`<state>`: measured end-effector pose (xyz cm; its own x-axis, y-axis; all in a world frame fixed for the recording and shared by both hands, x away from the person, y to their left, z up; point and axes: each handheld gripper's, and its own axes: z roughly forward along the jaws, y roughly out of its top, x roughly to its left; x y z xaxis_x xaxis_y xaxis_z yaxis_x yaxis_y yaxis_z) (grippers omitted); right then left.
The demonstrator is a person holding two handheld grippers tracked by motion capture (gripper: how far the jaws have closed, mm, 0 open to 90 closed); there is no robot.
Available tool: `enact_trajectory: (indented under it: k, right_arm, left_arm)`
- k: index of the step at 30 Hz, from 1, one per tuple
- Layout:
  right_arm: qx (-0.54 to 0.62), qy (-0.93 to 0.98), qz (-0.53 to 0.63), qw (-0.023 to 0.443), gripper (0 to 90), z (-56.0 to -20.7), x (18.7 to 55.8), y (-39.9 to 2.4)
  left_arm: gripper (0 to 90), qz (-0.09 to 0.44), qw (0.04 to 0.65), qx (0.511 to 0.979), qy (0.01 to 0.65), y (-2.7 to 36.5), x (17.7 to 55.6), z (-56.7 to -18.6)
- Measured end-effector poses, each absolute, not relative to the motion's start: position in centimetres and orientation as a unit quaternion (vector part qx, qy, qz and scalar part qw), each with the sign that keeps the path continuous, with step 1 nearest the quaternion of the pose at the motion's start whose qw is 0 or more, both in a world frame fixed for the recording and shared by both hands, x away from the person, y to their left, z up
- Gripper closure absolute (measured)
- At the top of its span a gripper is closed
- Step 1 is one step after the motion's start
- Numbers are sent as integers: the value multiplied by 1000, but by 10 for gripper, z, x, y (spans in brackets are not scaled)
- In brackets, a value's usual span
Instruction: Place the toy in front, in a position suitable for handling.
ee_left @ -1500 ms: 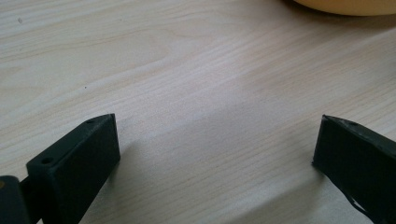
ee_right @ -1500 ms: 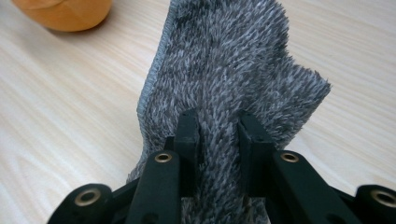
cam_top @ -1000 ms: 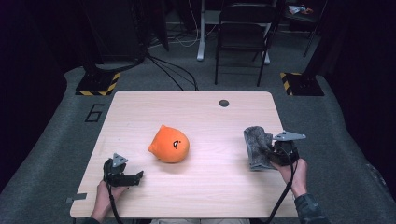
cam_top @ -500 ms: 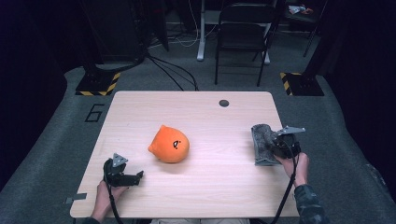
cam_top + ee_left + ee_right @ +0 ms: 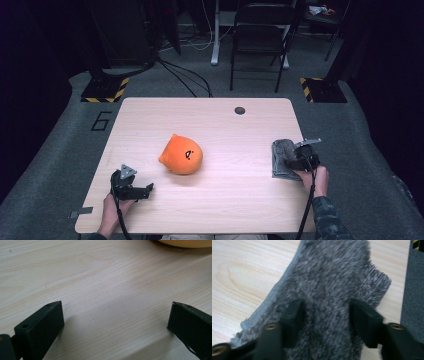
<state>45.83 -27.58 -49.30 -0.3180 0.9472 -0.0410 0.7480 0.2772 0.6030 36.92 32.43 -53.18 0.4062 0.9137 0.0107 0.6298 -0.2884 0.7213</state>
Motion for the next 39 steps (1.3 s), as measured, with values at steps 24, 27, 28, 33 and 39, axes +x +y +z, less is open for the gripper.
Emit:
enact_trajectory:
  k: [24, 27, 28, 33, 39]
  right_arm:
    - [485, 794, 317, 185, 114, -448, 383, -241]
    - [478, 800, 314, 182, 105, -448, 380, -239]
    - [478, 800, 314, 182, 105, -448, 380, -239]
    - [475, 800, 318, 183, 92, -445, 375, -238]
    - [461, 808, 318, 183, 83, -446, 363, -238]
  left_arm:
    - [0, 183, 332, 775, 505, 330, 371, -523]
    - [0, 182, 349, 769, 503, 327, 372, -512]
    - [0, 185, 354, 770, 498, 325, 372, -507]
    - [0, 205, 348, 784, 471, 313, 369, -485]
    - [0, 208, 352, 791, 455, 302, 376, -471]
